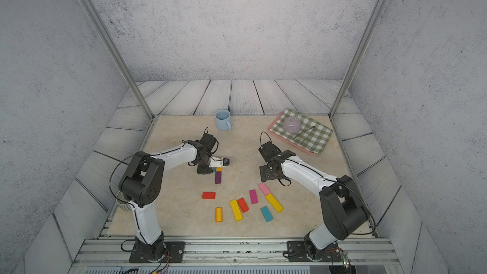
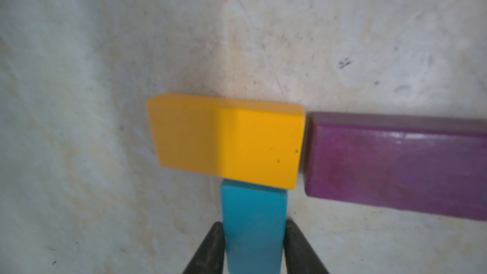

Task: Assemble the letter t with building blocks
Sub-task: Assemble the building block at the center of the board.

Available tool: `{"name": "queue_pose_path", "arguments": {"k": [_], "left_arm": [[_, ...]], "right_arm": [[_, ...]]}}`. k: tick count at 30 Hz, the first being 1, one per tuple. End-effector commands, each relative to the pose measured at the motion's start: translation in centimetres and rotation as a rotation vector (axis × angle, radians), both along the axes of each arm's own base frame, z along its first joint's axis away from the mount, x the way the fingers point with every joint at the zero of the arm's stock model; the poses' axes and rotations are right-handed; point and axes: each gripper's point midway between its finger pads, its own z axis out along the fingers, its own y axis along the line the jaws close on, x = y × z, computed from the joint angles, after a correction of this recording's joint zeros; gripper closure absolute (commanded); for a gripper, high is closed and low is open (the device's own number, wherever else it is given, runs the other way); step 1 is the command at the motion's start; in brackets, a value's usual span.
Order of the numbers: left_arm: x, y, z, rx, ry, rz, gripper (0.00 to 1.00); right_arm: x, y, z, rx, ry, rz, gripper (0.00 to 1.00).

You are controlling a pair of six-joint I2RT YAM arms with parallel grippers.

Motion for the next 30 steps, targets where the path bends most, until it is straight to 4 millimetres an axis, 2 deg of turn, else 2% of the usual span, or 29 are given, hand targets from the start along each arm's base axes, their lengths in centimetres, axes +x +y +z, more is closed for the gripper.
{"name": "queue_pose_path", "arguments": {"k": [1, 3, 8, 12, 16, 20, 23, 25, 30], "left_arm": [[-0.5, -0.1, -0.5, 0.007, 0.018, -0.002, 0.59], [-0.4, -0.2, -0.2, 0.001, 0.012, 0.002, 0.58], [-0.3, -0.4, 2.0, -0.022, -0.021, 0.015, 0.46], [0.5, -0.4, 5.4, -0.051, -0.107, 0.048, 0.45], [2.3, -0.5, 10.6, -0.123, -0.266, 0.136, 0.44], [3.9, -1.1, 16.7, -0.32, -0.439, 0.352, 0.39], [4.5, -0.5, 19.7, -0.475, -0.516, 0.574, 0.34], [4.4, 0.6, 20.9, -0.551, -0.533, 0.745, 0.34], [2.3, 2.8, 21.8, -0.675, -0.517, 0.982, 0.32]], "right_arm": [[-0.3, -0.6, 0.5, -0.011, -0.006, -0.017, 0.01], [-0.3, -0.5, 0.5, -0.008, -0.006, -0.015, 0.01], [-0.3, -0.3, 0.6, -0.001, -0.004, -0.006, 0.01], [-0.1, 0.5, 1.6, 0.047, -0.034, 0.021, 0.01], [-0.5, 3.1, 2.6, 0.165, -0.04, 0.097, 0.0], [-2.3, 6.4, 2.6, 0.224, -0.009, 0.184, 0.08], [-4.2, 9.1, 2.1, 0.221, 0.011, 0.267, 0.12], [-5.2, 10.3, 1.6, 0.213, 0.016, 0.304, 0.13], [-7.2, 12.1, 0.5, 0.198, 0.043, 0.385, 0.22]]}}
